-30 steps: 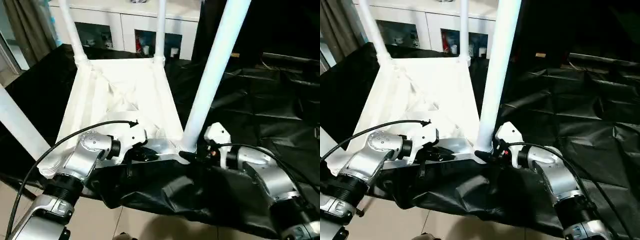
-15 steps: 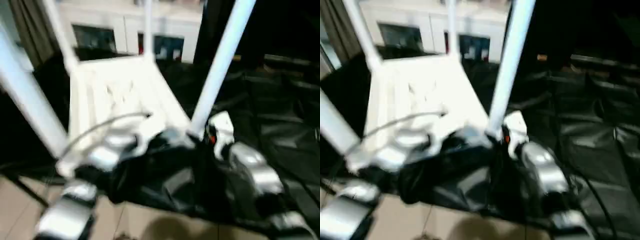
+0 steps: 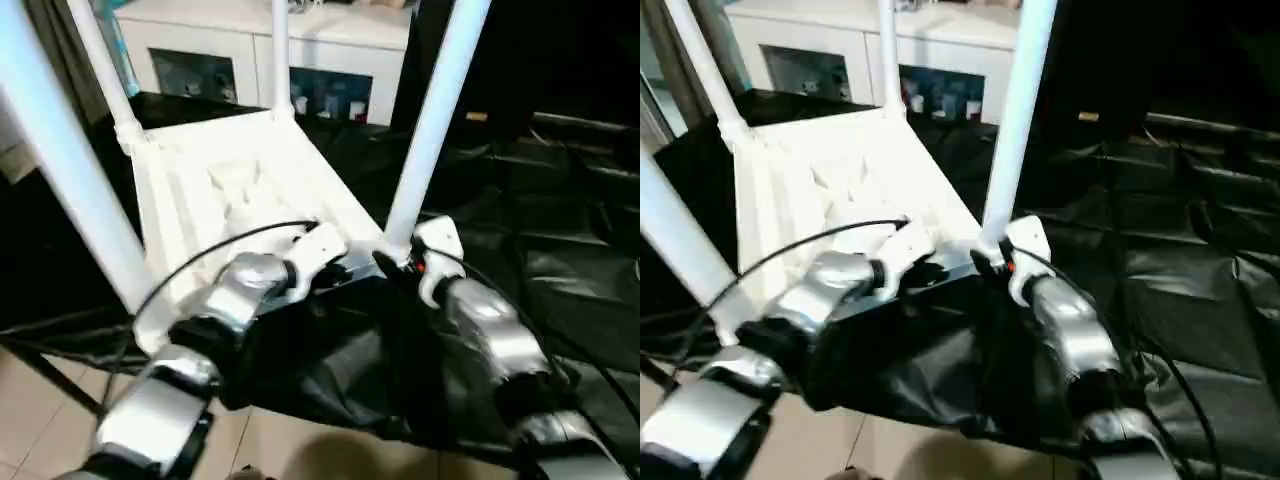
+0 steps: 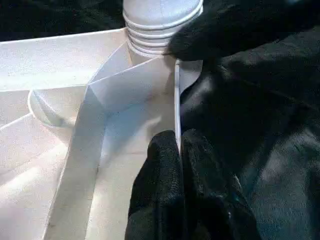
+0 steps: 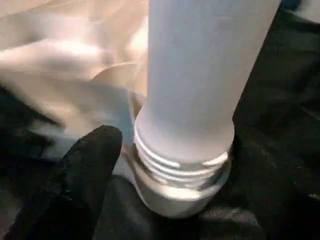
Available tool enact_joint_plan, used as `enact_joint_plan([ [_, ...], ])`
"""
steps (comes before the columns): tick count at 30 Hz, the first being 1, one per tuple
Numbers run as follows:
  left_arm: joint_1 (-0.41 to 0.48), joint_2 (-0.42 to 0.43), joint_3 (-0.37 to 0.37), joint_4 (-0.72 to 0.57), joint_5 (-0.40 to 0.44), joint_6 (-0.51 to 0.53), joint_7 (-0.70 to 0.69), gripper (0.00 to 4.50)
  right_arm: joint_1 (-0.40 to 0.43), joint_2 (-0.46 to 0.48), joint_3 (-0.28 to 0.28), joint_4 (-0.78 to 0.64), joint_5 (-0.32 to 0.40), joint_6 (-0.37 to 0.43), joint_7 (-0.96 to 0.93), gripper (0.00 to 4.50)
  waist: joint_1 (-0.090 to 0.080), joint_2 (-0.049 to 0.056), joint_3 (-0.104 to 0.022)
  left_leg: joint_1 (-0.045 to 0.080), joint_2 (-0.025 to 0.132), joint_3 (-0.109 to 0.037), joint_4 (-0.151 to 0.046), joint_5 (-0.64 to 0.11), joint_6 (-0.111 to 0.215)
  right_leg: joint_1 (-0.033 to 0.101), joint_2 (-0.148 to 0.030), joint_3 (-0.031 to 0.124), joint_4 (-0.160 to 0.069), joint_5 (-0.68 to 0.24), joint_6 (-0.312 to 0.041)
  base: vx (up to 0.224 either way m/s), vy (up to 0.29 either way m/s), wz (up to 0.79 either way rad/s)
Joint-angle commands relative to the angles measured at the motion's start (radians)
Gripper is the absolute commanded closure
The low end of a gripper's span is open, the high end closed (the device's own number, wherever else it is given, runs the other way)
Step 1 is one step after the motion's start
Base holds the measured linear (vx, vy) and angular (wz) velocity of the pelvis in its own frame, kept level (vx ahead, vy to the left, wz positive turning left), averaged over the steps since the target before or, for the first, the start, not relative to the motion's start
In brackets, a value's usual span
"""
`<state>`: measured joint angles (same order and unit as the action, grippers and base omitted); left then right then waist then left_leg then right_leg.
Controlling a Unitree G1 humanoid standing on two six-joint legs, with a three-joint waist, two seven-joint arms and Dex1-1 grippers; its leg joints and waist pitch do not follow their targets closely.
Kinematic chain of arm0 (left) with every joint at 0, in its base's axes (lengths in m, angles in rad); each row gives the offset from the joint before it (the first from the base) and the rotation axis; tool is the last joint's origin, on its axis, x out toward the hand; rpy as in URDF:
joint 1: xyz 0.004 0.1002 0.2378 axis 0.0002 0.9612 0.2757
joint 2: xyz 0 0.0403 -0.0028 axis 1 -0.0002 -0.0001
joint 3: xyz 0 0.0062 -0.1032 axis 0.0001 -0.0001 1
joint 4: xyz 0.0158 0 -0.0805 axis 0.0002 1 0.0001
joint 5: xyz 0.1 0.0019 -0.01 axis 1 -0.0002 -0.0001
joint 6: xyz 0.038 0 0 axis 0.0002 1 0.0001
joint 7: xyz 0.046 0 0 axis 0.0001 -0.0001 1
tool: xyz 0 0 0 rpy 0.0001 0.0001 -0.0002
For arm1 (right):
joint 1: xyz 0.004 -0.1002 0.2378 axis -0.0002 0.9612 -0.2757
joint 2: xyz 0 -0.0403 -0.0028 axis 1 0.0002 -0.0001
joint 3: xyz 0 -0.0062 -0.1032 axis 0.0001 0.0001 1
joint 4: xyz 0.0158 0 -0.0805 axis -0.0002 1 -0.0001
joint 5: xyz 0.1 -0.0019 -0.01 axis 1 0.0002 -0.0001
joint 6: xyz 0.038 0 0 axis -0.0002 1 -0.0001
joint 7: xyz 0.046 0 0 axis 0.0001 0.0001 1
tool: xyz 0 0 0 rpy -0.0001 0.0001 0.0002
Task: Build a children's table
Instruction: Rotate leg to tighten
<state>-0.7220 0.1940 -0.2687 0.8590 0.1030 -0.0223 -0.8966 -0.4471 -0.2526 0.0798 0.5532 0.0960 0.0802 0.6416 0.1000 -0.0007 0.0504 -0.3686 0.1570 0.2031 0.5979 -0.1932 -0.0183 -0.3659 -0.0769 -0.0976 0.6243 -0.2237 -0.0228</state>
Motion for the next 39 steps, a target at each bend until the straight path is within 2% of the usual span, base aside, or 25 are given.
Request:
enact_joint_plan([
  [1,0.035,0.012,-0.01,-0.021,-0.028,-0.035,-0.091,4.5,0.014,-0.013,0.073,-0.074,0.039,-0.004,0.163,0.68,0.004,-0.017,-0.053,0.007,0.096,-0.049,-0.074,-0.169,0.062,0.033,-0.121,0.077,-0.094,-0.199,-0.178,0.0,0.0,0.0],
  [4,0.06,0.052,-0.003,-0.067,-0.064,-0.031,-0.193,4.5,0.035,-0.077,0.089,-0.131,0.067,0.015,0.292,0.68,0.006,-0.019,-0.057,0.005,0.097,-0.049,-0.073,-0.141,0.078,0.038,-0.117,0.074,-0.085,-0.155,-0.193,0.0,0.0,0.0],
  [5,0.07,0.071,-0.002,-0.087,-0.083,-0.034,-0.249,4.5,0.039,-0.103,0.097,-0.15,0.073,0.02,0.337,0.68,0.005,-0.016,-0.057,0.007,0.1,-0.047,-0.072,-0.131,0.088,0.033,-0.115,0.074,-0.081,-0.119,-0.204,0.0,0.0,0.0],
  [9,0.075,0.103,-0.004,-0.104,-0.099,-0.017,-0.307,4.5,0.045,-0.137,0.105,-0.174,0.084,0.035,0.421,0.68,0.007,-0.016,-0.059,0.008,0.099,-0.043,-0.068,-0.118,0.096,0.032,-0.115,0.073,-0.073,-0.07,-0.237,0.0,0.0,0.0],
  [13,0.081,0.122,-0.001,-0.118,-0.106,-0.011,-0.346,4.5,0.04,-0.146,0.105,-0.18,0.099,0.038,0.45,0.68,0.01,-0.016,-0.061,0.007,0.098,-0.043,-0.066,-0.095,0.105,0.031,-0.114,0.071,-0.068,-0.039,-0.243,0.0,0.0,0.0],
  [18,0.096,0.131,0.002,-0.152,-0.118,0.012,-0.382,4.5,0.028,-0.129,0.109,-0.158,0.096,0.034,0.461,0.68,0.012,-0.014,-0.058,0.009,0.1,-0.043,-0.069,-0.125,0.087,0.028,-0.114,0.072,-0.072,-0.079,-0.244,0.0,0.0,0.0],
  [19,0.098,0.131,0.001,-0.154,-0.118,0.012,-0.383,4.5,0.022,-0.12,0.108,-0.146,0.09,0.029,0.454,0.92,0.014,-0.013,-0.058,0.009,0.099,-0.043,-0.069,-0.125,0.083,0.028,-0.115,0.072,-0.073,-0.083,-0.242,0.0,0.0,0.0],
  [23,0.098,0.127,-0.001,-0.152,-0.114,0.012,-0.38,4.5,0.003,-0.096,0.106,-0.12,0.087,0.031,0.441,1.05,0.015,-0.013,-0.058,0.011,0.101,-0.043,-0.071,-0.13,0.07,0.027,-0.116,0.073,-0.072,-0.086,-0.243,0.0,0.0,0.0],
  [30,0.097,0.13,0.006,-0.152,-0.103,0.018,-0.367,4.5,0.009,-0.097,0.114,-0.12,0.089,0.034,0.457,1.72,0.018,-0.013,-0.059,0.009,0.099,-0.043,-0.07,-0.116,0.074,0.03,-0.116,0.073,-0.07,-0.064,-0.237,0.0,0.0,0.0],
  [36,0.089,0.121,0.013,-0.126,-0.091,0.005,-0.325,4.5,0.041,-0.096,0.123,-0.125,0.073,0.034,0.446,2.25,0.018,-0.012,-0.058,0.01,0.1,-0.044,-0.071,-0.13,0.067,0.029,-0.117,0.074,-0.074,-0.089,-0.231,0.0,0.0,0.0],
  [39,0.075,0.1,0.019,-0.097,-0.075,-0.003,-0.261,4.5,0.054,-0.077,0.119,-0.109,0.06,0.038,0.394,2.36,0.019,-0.009,-0.053,0.015,0.102,-0.045,-0.076,-0.166,0.053,0.026,-0.118,0.075,-0.083,-0.144,-0.224,0.0,0.0,0.0],
])
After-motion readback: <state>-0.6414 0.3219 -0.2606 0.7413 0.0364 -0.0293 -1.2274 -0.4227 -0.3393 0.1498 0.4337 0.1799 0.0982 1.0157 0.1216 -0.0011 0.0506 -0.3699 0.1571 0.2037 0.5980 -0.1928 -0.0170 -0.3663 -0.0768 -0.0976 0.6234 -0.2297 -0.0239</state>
